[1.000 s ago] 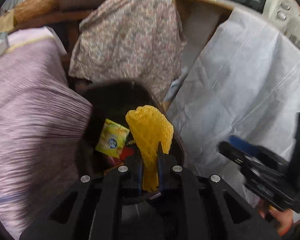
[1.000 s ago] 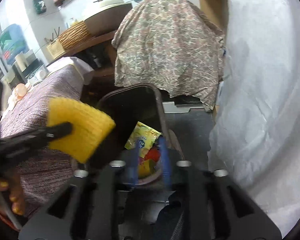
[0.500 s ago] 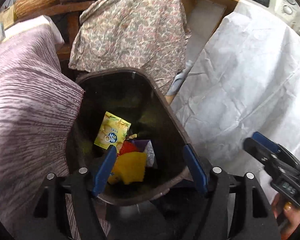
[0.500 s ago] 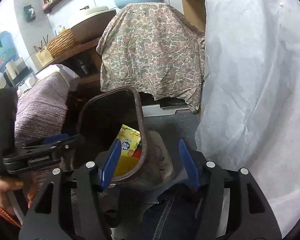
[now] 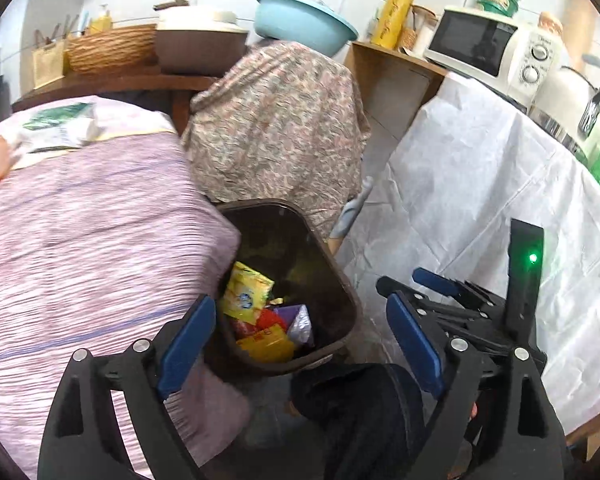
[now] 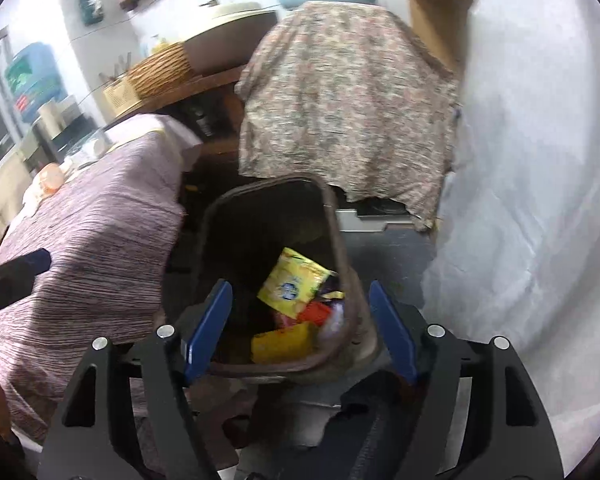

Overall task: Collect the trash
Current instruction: 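Grasp the white crumpled tissue with the left gripper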

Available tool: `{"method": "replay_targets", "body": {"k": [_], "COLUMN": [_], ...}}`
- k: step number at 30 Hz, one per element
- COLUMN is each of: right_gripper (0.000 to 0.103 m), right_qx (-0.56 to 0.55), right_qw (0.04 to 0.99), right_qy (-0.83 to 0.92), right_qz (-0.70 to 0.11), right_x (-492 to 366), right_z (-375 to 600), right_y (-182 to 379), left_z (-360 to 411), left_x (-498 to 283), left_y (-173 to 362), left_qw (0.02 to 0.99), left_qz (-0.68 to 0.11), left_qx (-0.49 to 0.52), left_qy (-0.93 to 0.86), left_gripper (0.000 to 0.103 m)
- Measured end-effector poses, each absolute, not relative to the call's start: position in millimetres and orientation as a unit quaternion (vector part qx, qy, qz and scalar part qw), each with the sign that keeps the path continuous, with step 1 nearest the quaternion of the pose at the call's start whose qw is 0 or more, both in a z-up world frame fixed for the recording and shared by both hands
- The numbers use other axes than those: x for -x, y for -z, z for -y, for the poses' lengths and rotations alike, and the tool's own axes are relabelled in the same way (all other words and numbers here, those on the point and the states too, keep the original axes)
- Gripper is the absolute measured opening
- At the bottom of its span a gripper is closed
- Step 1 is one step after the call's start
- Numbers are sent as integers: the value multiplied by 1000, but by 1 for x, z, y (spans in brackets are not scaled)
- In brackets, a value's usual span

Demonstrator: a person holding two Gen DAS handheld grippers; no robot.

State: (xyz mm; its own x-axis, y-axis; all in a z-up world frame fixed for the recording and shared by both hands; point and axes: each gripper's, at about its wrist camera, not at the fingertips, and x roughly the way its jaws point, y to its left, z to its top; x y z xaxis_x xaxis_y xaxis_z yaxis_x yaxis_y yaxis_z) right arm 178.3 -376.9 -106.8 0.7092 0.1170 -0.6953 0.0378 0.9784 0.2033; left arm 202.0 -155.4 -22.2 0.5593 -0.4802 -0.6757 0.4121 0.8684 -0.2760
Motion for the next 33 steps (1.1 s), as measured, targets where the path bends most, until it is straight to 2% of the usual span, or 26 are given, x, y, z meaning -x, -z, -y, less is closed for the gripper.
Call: {"method": "replay_targets", "body": {"k": [6,9,14,18,24,33], "right_gripper": [72,80,81,81,82,82], "right_qx": [-63,-46,-5,21,57,100], "right_qw": [923,924,923,914,897,879], "right_qy": [-79,-103,-152,-195,-251,-282], "right_qz": [-371,-365,-354,-355,-360,-372], "right_x": [-195,-201,-213,-228,-265,-331], "right_z": [325,301,253,218,163,98], "right_y": [83,72,52,40,19,14], "left_z": [106,77,15,-53,-141,-196], "left_x": [-188,-184,-193,-214,-249,-316], "left_y": [4,-5,-16,-18,-14,4], "left_qw": [893,902,920,927,920,906], "left_qz": [-385,-376,-362,-366,-392,-422], "left_qx": [48,31,-9,-21,18,21], "left_qy": [230,210,148,73,19,-18], "left_gripper": [87,87,89,89,89,89]}}
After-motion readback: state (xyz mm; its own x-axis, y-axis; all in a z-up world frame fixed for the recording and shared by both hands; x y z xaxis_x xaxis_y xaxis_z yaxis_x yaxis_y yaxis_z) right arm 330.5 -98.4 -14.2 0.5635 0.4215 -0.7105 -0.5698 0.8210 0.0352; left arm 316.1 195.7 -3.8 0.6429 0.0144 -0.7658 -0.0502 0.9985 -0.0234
